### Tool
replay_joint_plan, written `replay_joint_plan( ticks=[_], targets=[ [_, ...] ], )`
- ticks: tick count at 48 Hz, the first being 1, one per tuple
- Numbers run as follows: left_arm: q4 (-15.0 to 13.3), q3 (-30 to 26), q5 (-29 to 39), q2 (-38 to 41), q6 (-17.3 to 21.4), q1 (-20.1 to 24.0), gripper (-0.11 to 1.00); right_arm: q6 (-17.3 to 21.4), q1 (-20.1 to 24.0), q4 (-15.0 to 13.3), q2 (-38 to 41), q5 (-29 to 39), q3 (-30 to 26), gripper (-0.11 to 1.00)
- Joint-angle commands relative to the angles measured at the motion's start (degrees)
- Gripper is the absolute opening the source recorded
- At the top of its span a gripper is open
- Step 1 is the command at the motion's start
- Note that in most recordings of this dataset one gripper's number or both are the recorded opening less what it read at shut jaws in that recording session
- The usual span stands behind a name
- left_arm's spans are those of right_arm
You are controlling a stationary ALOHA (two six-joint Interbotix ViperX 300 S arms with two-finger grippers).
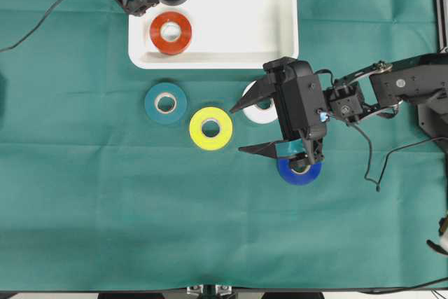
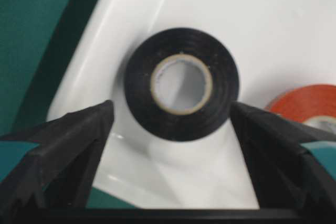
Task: Put the tape alternately from left to right into the white case.
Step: 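Lower the black roll into the tray and open the left gripper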
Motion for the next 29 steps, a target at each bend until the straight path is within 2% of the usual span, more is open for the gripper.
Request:
replay_joint_plan(
  ticks=[1, 9, 17, 29],
  targets=[
    [0.0, 0.2, -0.3, -3.0, 0.0, -0.5, 0.69, -0.1, 0.2, 0.1, -0.4, -0.5, -1.1, 0.84],
    [-0.1, 2.5, -0.3, -6.0, -0.2, -1.5, 0.69, -0.1, 0.2, 0.1, -0.4, -0.5, -1.2, 0.84],
    [-0.1, 5.4, -0.3, -9.1, 0.1, -4.5, 0.69, -0.1, 0.2, 0.1, -0.4, -0.4, -1.1, 0.84],
    [-0.1, 10.0, -0.7, -14.3, 0.2, -13.4, 0.68, -0.2, 0.2, 0.1, -0.4, -0.2, -1.0, 0.84]
  ],
)
